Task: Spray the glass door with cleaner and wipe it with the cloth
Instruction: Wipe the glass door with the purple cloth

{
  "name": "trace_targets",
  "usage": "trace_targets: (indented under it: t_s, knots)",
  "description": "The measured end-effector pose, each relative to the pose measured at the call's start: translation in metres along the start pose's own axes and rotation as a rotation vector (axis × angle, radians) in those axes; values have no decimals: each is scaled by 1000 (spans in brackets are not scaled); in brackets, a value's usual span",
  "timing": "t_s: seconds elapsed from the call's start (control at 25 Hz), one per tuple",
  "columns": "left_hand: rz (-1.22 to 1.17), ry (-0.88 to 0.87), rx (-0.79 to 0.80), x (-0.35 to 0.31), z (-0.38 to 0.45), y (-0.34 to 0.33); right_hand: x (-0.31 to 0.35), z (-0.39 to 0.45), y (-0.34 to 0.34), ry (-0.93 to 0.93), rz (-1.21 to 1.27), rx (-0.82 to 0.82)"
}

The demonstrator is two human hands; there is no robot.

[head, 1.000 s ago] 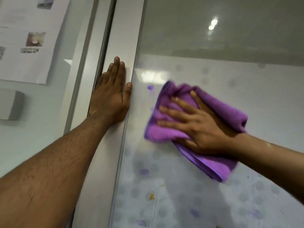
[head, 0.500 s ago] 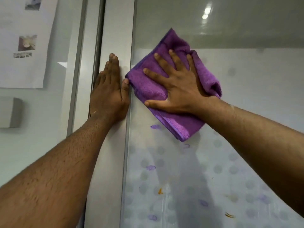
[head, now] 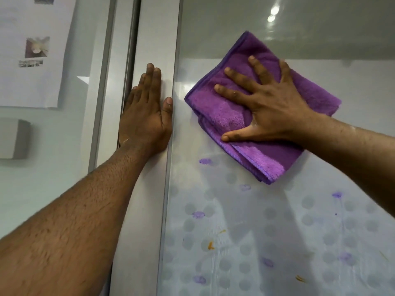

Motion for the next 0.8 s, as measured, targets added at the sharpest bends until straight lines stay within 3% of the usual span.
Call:
trace_targets:
  t_s: [0.2, 0.32, 0.44, 0.52, 0.6, 0.68, 0.76, 0.8]
  knots:
    - [-1, -6, -14, -2, 0, -1, 22, 37, -5, -187, 127, -48]
    - [-17, -3, 8, 0, -1, 0, 60, 20, -5, -96, 114, -59]
    - [119, -113, 101, -2, -8, -1, 106, -54, -18, 64, 117, -24]
    - [154, -159, 128, -5, -10, 0, 97, -88, -21, 139, 71, 9]
    - [148, -166, 134, -5, -10, 1, 51, -94, -21, 17, 41, 5]
    - [174, -151, 127, -2, -9, 2, 2, -86, -21, -287, 108, -30]
    - [205, -148, 107, -3, -9, -1, -9, -73, -21, -550, 184, -68]
    - [210, -156, 101, -4, -10, -2, 7, -66, -20, -585, 188, -73]
Point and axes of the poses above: each hand's wrist, its own z-axis towards the middle knuckle, its own y-axis out of the back of the hand, x = y × z, the point moved 6 cm from there along z, towards the middle knuckle, and after that the axes turned 2 degrees about z, right-handed, at the moved point
